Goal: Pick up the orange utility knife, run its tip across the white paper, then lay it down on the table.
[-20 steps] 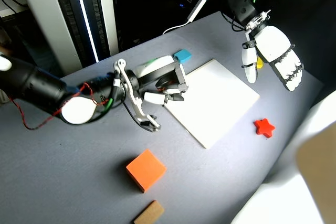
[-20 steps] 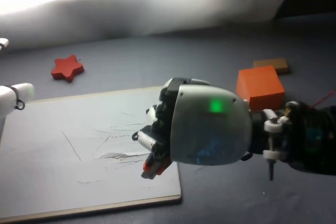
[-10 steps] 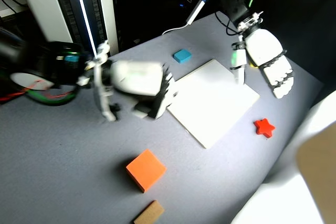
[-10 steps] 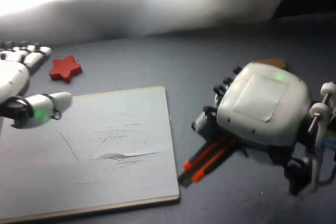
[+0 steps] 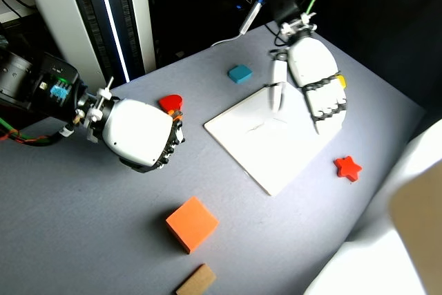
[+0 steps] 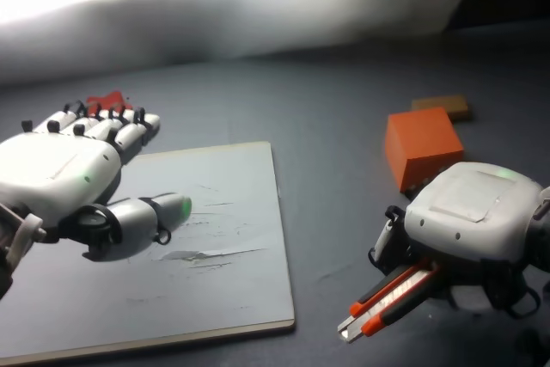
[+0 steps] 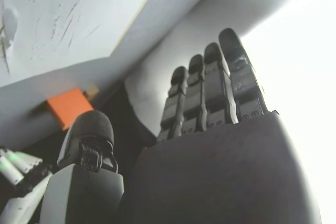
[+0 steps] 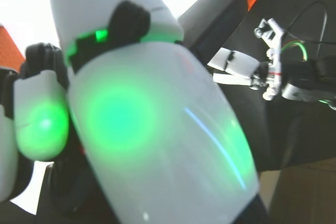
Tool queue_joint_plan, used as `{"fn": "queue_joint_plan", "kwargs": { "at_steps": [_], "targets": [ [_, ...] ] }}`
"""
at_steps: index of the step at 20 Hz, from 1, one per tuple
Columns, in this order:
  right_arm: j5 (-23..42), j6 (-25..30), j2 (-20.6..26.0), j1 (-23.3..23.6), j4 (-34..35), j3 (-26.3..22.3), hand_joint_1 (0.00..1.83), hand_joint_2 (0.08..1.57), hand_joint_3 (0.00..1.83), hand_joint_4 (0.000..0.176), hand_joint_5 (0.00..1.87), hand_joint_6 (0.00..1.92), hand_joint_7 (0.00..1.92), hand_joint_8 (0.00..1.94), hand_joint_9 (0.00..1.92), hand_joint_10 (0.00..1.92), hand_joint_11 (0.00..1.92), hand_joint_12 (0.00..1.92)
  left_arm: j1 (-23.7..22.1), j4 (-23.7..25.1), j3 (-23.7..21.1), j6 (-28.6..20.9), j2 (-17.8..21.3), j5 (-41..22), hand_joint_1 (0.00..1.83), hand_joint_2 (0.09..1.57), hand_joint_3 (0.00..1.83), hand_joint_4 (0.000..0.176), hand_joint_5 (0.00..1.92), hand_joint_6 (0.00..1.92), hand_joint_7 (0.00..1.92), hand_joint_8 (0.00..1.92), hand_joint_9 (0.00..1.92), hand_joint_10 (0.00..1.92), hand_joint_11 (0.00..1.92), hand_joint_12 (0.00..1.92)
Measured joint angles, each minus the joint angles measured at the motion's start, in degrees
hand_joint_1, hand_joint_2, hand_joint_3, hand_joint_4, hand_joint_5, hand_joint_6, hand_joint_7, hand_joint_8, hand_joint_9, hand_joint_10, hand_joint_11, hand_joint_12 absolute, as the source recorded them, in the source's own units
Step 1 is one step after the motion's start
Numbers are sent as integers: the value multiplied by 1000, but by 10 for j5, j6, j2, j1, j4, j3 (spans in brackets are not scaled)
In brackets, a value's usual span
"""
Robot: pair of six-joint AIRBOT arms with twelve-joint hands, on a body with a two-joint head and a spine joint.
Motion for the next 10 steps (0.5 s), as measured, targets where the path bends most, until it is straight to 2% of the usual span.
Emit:
{"fn": "queue_joint_plan", "kwargs": {
  "at_steps": [2, 3, 4, 5, 6, 7, 8, 9, 10],
  "targets": [
    [0, -4, -3, 0, -8, 7, 1530, 1108, 279, 176, 1199, 1921, 1411, 1941, 1545, 1921, 1590, 1921, 0, -2, -12, 3, 0, -12, 0, 1320, 1, 0, 56, 1, 83, 3, 92, 2, 0, 547],
    [6, -4, -4, -5, -16, 10, 1512, 1096, 280, 174, 1076, 1921, 1350, 1941, 1472, 1921, 1475, 1921, 0, -2, -19, 4, 0, -17, 0, 1317, 0, 0, 48, 0, 83, 2, 96, 4, 0, 553],
    [7, -4, -5, -7, -16, 12, 1481, 1096, 270, 7, 984, 1921, 1257, 1941, 1375, 1921, 1354, 1921, 0, 0, -24, 4, -1, -22, 0, 1318, 0, 0, 43, 1, 79, 1, 92, 2, 0, 522],
    [5, -4, -6, -11, -16, 15, 1238, 853, 923, 0, 820, 1686, 884, 1941, 1117, 1921, 1043, 1921, 1, 0, -26, 4, -5, -25, 0, 1314, 0, 0, 45, 2, 81, 1, 97, 4, 0, 516],
    [5, -5, -6, -15, -19, 15, 1124, 1006, 668, 0, 719, 1574, 617, 1819, 583, 1921, 547, 1921, 1, -1, -28, 4, -8, -26, 0, 1317, 0, 0, 75, 12, 101, 7, 121, 11, 0, 555],
    [7, -5, -6, -18, -23, 16, 1124, 1006, 668, 0, 719, 1574, 617, 1819, 583, 1921, 547, 1921, 1, -1, -28, 4, -9, -28, 0, 1317, 0, 0, 75, 12, 101, 7, 121, 11, 0, 555],
    [8, -4, -6, -21, -33, 16, 1060, 1271, 83, 0, 639, 1506, 294, 1449, 236, 1750, 251, 1921, 1, -1, -28, 4, -10, -30, 0, 1319, 0, 0, 50, 1, 92, 1, 112, 6, 0, 534],
    [8, -5, -6, -21, -37, 15, 1060, 1271, 83, 0, 639, 1506, 294, 1449, 236, 1750, 251, 1921, 1, -1, -28, 4, -10, -30, 0, 1319, 0, 0, 50, 1, 92, 1, 112, 6, 0, 534],
    [11, -5, -5, -23, -40, 15, 1045, 1226, 17, 0, 359, 1154, 257, 1199, 183, 1564, 106, 1921, 1, -2, -28, 4, -10, -30, 0, 1318, 0, 0, 47, 0, 87, 0, 110, 4, 0, 529]
  ]
}}
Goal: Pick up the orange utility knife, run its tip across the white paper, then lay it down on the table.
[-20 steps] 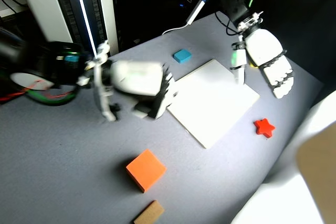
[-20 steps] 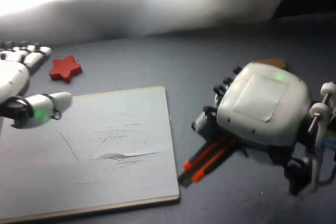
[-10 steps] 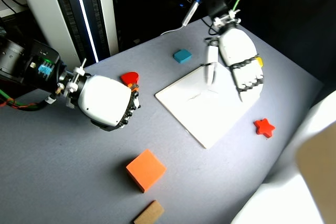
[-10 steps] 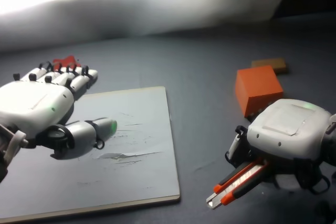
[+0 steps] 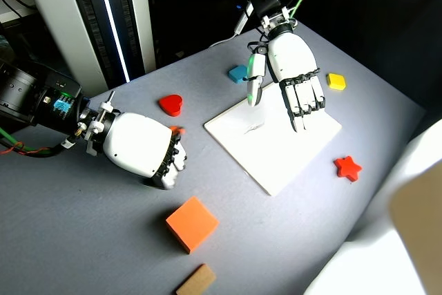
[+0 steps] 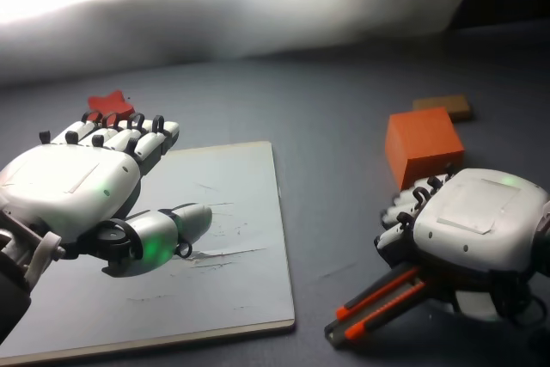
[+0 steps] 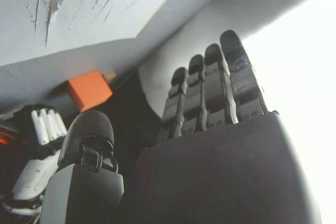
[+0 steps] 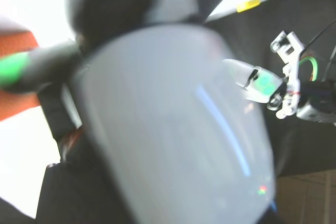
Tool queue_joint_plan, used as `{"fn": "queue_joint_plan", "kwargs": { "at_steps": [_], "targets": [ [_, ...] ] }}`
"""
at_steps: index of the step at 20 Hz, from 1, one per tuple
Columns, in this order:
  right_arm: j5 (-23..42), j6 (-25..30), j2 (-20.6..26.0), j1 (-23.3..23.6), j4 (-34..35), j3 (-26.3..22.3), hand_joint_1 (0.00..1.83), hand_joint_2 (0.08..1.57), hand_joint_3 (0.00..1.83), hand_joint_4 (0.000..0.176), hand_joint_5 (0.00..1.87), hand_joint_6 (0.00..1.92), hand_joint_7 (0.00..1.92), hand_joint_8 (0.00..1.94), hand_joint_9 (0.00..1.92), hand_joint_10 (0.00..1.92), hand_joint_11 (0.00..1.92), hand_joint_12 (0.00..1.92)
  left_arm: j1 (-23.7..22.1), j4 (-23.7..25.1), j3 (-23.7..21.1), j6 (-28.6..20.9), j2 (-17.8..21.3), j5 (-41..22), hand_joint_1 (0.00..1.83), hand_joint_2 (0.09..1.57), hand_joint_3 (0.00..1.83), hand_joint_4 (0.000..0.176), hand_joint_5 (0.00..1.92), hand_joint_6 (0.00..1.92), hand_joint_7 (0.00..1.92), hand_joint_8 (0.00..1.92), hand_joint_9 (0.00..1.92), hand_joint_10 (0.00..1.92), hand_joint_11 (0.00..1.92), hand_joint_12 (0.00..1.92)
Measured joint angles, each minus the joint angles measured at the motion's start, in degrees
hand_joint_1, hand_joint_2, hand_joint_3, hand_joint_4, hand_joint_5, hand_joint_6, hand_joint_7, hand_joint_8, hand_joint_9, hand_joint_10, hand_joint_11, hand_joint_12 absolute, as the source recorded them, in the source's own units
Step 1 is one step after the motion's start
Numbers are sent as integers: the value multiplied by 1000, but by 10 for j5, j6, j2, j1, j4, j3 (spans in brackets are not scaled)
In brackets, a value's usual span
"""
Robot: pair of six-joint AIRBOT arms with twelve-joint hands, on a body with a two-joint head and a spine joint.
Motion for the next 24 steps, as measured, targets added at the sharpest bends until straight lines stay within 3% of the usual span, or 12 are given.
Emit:
{"fn": "queue_joint_plan", "kwargs": {
  "at_steps": [4, 6, 10, 12, 15, 16, 17, 18, 19, 21, 22, 24],
  "targets": [
    [8, 0, 20, -6, -11, -11, 949, 1102, 0, 0, 152, 242, 247, 81, 131, 372, 0, 927, 4, 0, 0, 0, 0, -3, 0, 1311, 0, 0, 85, 11, 126, 7, 143, 12, 0, 599],
    [7, 0, 36, -9, -12, -21, 922, 1046, 0, 0, 41, 46, 104, 3, 36, 107, 0, 391, 6, 0, 0, 0, -1, -3, 0, 1316, 1, 0, 80, 4, 103, 0, 130, 3, 0, 552],
    [-6, 1, 88, -7, -13, -64, 665, 1005, 0, 0, 0, 0, 0, 0, 0, 0, 0, 1, -6, -5, -4, 2, -1, -2, 0, 1324, 3, 0, 84, 2, 83, 0, 139, 5, 0, 582],
    [-18, 2, 109, -3, -15, -79, 385, 1055, 16, 0, 62, 25, 59, 21, 4, 2, 6, 4, -27, -10, -5, 7, -1, -1, 0, 1323, 2, 0, 84, 2, 88, 2, 148, 7, 0, 605],
    [-16, 3, 142, 10, -15, -102, 38, 1150, 3, 0, 373, 67, 428, 59, 237, 60, 0, 623, -55, 1, -20, 28, -1, -12, 32, 1337, 3, 18, 239, 38, 252, 29, 275, 49, 0, 851],
    [-7, 8, 153, 11, -17, -111, 70, 1192, 1, 0, 580, 195, 702, 208, 476, 593, 0, 1361, -57, -10, -29, 28, -3, -10, 155, 1323, 0, 15, 463, 79, 570, 93, 531, 215, 0, 1474],
    [-2, 20, 164, 11, -24, -118, 90, 1203, 1, 0, 638, 370, 728, 467, 482, 950, 35, 1561, -58, -19, -35, 28, -4, -7, 169, 1332, 0, 0, 548, 86, 655, 116, 481, 583, 11, 1630],
    [0, 35, 173, 11, -42, -122, 90, 1203, 1, 0, 638, 370, 728, 467, 482, 950, 35, 1561, -58, -22, -40, 28, -4, -7, 169, 1332, 0, 0, 548, 86, 655, 116, 481, 583, 11, 1630],
    [4, 62, 186, 11, -81, -126, 154, 1259, 9, 0, 766, 977, 808, 1188, 678, 1406, 424, 1801, -63, -24, -44, 31, -4, -8, 260, 1340, 0, 0, 657, 687, 698, 796, 530, 1323, 251, 1821],
    [21, 109, 203, 6, -120, -131, 175, 1280, 9, 0, 821, 1112, 893, 1271, 761, 1489, 528, 1858, -76, -21, -46, 31, -4, -21, 282, 1339, 0, 0, 671, 924, 704, 1098, 588, 1498, 334, 1877],
    [41, 133, 212, -1, -145, -132, 205, 1370, 20, 0, 1045, 1322, 1223, 1435, 1135, 1756, 972, 1918, -86, -18, -46, 32, -4, -27, 128, 1389, 14, 0, 824, 1421, 953, 1537, 885, 1787, 699, 1919],
    [64, 168, 226, -6, -186, -133, 321, 1447, 25, 0, 1117, 1698, 1280, 1743, 1282, 1910, 1266, 1921, -94, -21, -46, 36, -4, -22, 149, 1431, 16, 0, 993, 1724, 1198, 1758, 1200, 1908, 1114, 1921]
  ]
}}
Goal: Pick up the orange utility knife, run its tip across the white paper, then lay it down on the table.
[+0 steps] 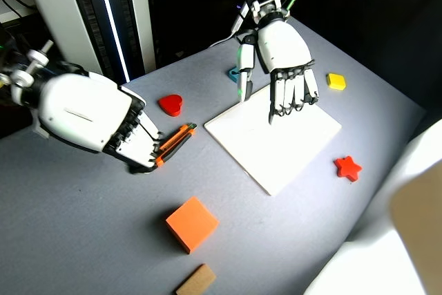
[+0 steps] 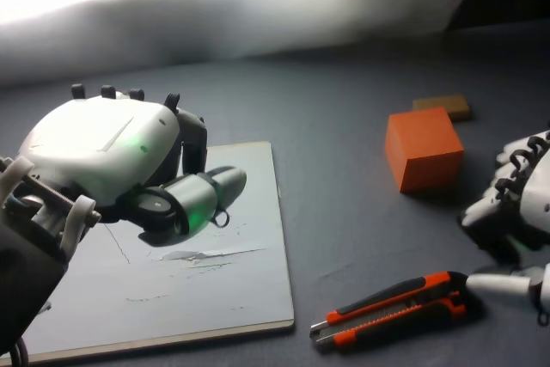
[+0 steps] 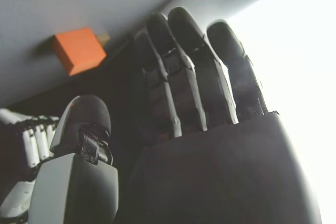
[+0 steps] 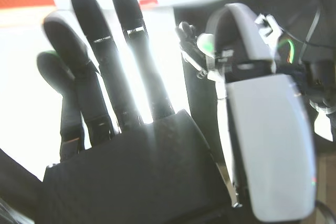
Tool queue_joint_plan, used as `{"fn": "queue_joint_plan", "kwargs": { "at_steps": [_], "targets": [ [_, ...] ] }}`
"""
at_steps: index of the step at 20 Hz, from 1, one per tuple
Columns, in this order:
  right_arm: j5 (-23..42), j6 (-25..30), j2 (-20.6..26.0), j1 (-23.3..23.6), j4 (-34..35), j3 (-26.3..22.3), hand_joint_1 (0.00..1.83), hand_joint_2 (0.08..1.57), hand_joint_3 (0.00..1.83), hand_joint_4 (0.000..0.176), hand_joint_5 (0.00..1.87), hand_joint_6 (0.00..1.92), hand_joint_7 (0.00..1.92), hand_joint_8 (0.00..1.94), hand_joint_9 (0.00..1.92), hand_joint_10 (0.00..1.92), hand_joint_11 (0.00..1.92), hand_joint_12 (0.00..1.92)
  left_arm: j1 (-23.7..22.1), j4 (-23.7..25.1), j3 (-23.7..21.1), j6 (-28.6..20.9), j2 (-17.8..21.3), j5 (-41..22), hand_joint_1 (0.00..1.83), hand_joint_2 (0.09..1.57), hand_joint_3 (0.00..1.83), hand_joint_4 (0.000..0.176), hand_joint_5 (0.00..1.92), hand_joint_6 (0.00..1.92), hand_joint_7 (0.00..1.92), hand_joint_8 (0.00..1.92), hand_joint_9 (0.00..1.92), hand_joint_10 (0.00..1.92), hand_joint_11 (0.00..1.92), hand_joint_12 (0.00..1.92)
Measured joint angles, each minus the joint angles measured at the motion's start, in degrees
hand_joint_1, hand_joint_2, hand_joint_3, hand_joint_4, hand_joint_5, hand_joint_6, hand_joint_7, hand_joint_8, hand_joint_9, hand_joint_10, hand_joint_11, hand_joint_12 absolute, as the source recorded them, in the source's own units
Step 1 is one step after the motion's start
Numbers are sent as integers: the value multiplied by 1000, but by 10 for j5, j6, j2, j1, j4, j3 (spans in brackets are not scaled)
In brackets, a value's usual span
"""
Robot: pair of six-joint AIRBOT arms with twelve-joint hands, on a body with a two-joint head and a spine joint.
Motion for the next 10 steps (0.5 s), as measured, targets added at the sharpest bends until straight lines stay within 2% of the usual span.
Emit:
{"fn": "queue_joint_plan", "kwargs": {
  "at_steps": [1, 2, 3, 4, 6, 8, 10],
  "targets": [
    [9, 24, 7, 0, -23, 0, 419, 1476, 30, 0, 1121, 1876, 1274, 1901, 1330, 1919, 1356, 1921, 0, 0, 0, 0, 0, 5, 285, 1449, 16, 0, 1077, 1840, 1269, 1860, 1324, 1918, 1296, 1921],
    [27, 40, 11, 0, -39, 0, 466, 1488, 31, 0, 1126, 1912, 1277, 1933, 1350, 1921, 1390, 1921, 0, 0, -2, 0, 0, 9, 377, 1466, 16, 0, 1124, 1905, 1298, 1909, 1389, 1920, 1390, 1921],
    [39, 53, 11, 2, -39, 0, 466, 1488, 31, 0, 1126, 1912, 1277, 1933, 1350, 1921, 1390, 1921, 2, 0, -3, 0, 0, 12, 377, 1466, 16, 0, 1124, 1905, 1298, 1909, 1389, 1920, 1390, 1921],
    [43, 63, 11, 10, -43, 0, 654, 1454, 10, 0, 1115, 1921, 1278, 1941, 1360, 1921, 1410, 1921, 3, 0, -6, -2, 0, 14, 576, 1480, 11, 0, 1120, 1920, 1296, 1921, 1393, 1921, 1425, 1921],
    [52, 77, 14, 28, -49, 3, 668, 1448, 7, 0, 1101, 1921, 1280, 1941, 1362, 1921, 1421, 1921, 10, 7, -7, -10, 0, 14, 646, 1472, 3, 0, 1123, 1921, 1293, 1921, 1398, 1921, 1430, 1921],
    [48, 140, 19, 52, -125, 17, 644, 1458, 11, 0, 1105, 1921, 1283, 1941, 1362, 1921, 1413, 1921, 14, 10, -8, -13, 1, 12, 652, 1471, 3, 0, 1126, 1921, 1301, 1921, 1403, 1921, 1429, 1921],
    [61, 160, 16, 57, -147, 21, 661, 1460, 12, 0, 1101, 1921, 1277, 1941, 1362, 1921, 1413, 1921, 16, 12, -10, -15, 1, 13, 615, 1482, 6, 0, 1136, 1921, 1305, 1921, 1408, 1921, 1438, 1921]
  ]
}}
